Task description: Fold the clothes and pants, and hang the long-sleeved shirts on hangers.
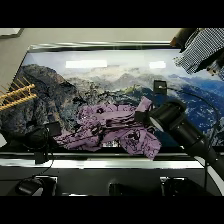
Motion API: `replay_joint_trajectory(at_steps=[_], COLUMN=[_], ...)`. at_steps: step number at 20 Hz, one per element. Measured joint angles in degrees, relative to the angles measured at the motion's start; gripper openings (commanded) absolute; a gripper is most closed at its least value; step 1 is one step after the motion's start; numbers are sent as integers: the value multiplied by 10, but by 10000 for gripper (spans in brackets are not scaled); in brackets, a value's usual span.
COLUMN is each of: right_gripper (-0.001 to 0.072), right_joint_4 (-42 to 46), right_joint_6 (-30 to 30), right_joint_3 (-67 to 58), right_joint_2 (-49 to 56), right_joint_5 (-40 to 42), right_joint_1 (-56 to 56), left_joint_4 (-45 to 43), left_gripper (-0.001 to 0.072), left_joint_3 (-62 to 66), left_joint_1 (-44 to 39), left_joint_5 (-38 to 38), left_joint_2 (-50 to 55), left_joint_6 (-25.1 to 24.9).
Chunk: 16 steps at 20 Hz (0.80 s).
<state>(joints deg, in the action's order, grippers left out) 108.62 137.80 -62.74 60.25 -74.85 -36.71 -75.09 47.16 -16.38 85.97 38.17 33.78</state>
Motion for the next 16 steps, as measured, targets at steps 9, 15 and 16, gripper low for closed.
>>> replay_joint_trajectory(at_steps=[9, 15, 16], right_gripper=[49, 49, 49], right_joint_4=[-58, -80, -86], right_joint_6=[-47, -142, -159], right_joint_3=[-54, -222, -254], right_joint_2=[-19, 33, 48], right_joint_5=[27, -28, -48], right_joint_1=[0, 1, 1], left_joint_4=[-2, 6, 9], left_gripper=[25, 25, 25], left_joint_3=[0, 0, 0], left_joint_1=[0, 0, 0], left_joint_5=[-31, -50, -51], left_joint_2=[42, 62, 66], left_joint_6=[-41, -79, -83])
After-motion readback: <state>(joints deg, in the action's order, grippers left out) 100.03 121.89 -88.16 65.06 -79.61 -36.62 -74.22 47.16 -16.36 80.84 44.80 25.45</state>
